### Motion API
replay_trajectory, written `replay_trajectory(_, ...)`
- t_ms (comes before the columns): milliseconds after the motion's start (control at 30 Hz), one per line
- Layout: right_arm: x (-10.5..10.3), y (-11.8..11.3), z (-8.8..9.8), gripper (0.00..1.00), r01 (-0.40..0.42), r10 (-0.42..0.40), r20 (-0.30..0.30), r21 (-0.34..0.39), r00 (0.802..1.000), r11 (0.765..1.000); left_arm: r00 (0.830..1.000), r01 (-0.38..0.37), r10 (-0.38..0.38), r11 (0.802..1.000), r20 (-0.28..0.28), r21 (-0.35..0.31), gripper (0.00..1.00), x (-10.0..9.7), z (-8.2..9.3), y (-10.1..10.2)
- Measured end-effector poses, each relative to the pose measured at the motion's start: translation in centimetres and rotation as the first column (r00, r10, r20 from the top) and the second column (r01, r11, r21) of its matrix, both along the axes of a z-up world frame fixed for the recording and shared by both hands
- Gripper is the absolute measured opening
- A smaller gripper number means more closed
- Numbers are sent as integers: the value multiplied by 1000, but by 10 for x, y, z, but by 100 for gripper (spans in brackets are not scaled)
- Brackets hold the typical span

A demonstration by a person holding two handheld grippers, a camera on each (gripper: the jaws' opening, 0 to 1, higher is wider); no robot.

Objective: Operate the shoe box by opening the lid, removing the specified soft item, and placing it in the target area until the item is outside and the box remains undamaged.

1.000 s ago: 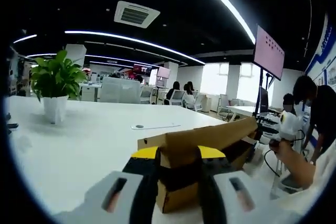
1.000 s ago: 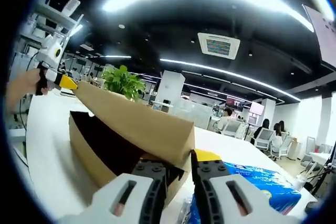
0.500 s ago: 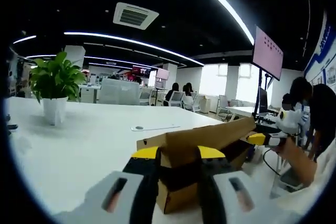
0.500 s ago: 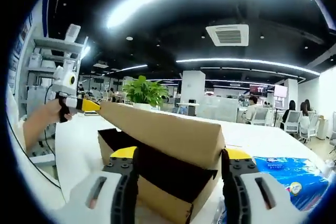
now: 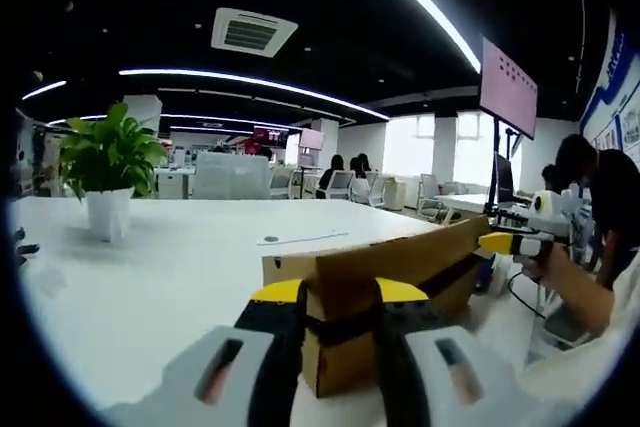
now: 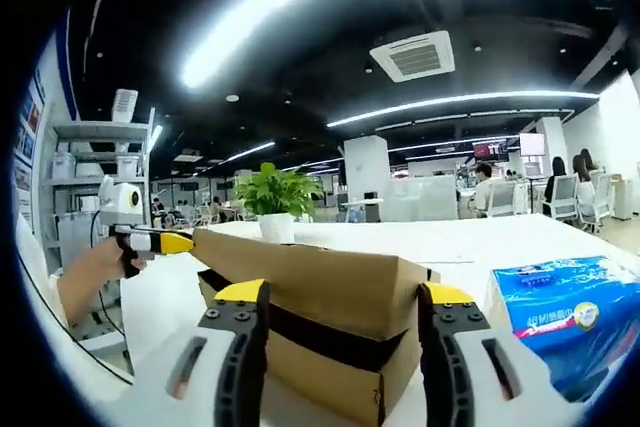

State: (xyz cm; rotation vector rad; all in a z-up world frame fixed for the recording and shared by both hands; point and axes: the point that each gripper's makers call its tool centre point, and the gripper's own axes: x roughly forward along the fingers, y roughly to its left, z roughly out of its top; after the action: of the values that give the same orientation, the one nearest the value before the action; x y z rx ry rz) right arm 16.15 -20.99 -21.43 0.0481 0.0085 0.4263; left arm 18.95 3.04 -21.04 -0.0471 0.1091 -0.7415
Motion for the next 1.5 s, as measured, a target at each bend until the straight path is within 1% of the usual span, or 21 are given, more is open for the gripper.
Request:
replay_trajectory(167,-1,4,-7,61,-4,4,3,-36,1000,999,1000,-5,5,1000,-6,-7,26,2,-6,4)
replay_trajectory(233,-1,3,-7,61,-4,4,4,-34,1000,999,1000,-14,14,1000,14,-1,26,1,-6,4)
replay_trajectory(333,-1,4,-7,62,-10,10,6,-43,1000,999,1000,-13,14,1000,20,-9,27,-1,-9,5)
replay_trajectory(400,-1,5,-10,62,-11,11,0,-59,1000,998,999,-14,13,1000,48,11,28,-2,-12,5)
replay_trajectory(433,-1,6,-13,62,-8,8,-11,-65,1000,998,999,-14,12,1000,46,28,28,-2,-15,5)
replay_trajectory(467,-1,7,-14,62,-4,4,-9,-72,1000,997,999,-12,11,1000,44,27,29,-2,-15,5)
replay_trajectory(500,-2,8,-14,62,-5,4,-8,-76,1000,997,999,-14,14,1000,36,17,30,-1,-16,6)
replay_trajectory(533,-2,9,-14,62,-3,3,-5,-79,1000,997,1000,-18,19,1000,18,-8,30,0,-15,8)
replay_trajectory(667,-2,11,-16,62,-5,5,-8,-96,1000,995,1000,-22,22,1000,17,-2,30,-1,-16,10)
replay_trajectory(733,-2,10,-17,61,-1,0,-10,-110,1000,994,1000,-12,11,1000,22,14,30,-3,-17,9)
replay_trajectory(833,-1,9,-15,60,25,-26,-3,-149,1000,988,1000,15,-15,1000,11,5,33,-5,-19,7)
replay_trajectory(1100,-4,7,-14,60,29,-30,-1,-178,1000,984,999,40,-40,999,15,8,33,-7,-18,7)
replay_trajectory(1200,-5,6,-7,62,34,-32,16,-182,999,983,999,40,-40,999,37,18,41,-8,-14,8)
replay_trajectory(1233,-6,6,-5,63,37,-33,24,-193,999,981,998,39,-40,999,47,29,46,-8,-12,9)
replay_trajectory(1300,-8,6,1,63,37,-28,47,-204,999,978,994,78,-81,996,70,49,51,-12,-8,7)
replay_trajectory(1333,-8,6,2,63,35,-24,52,-209,998,977,992,82,-90,992,86,92,56,-13,-8,8)
replay_trajectory(1367,-9,6,3,63,31,-21,47,-223,999,974,988,71,-90,988,129,140,61,-13,-6,9)
replay_trajectory(1400,-9,6,3,63,22,-13,41,-240,999,970,985,60,-89,981,150,185,67,-13,-6,10)
replay_trajectory(1433,-9,7,5,63,8,6,51,-268,999,963,981,32,-75,973,180,230,73,-12,-5,12)
replay_trajectory(1467,-9,7,7,64,8,10,63,-274,998,962,967,-4,-74,952,242,307,77,-11,-3,14)
replay_trajectory(1500,-10,7,10,63,2,23,82,-295,996,955,957,-20,-85,935,279,354,77,-12,-3,14)
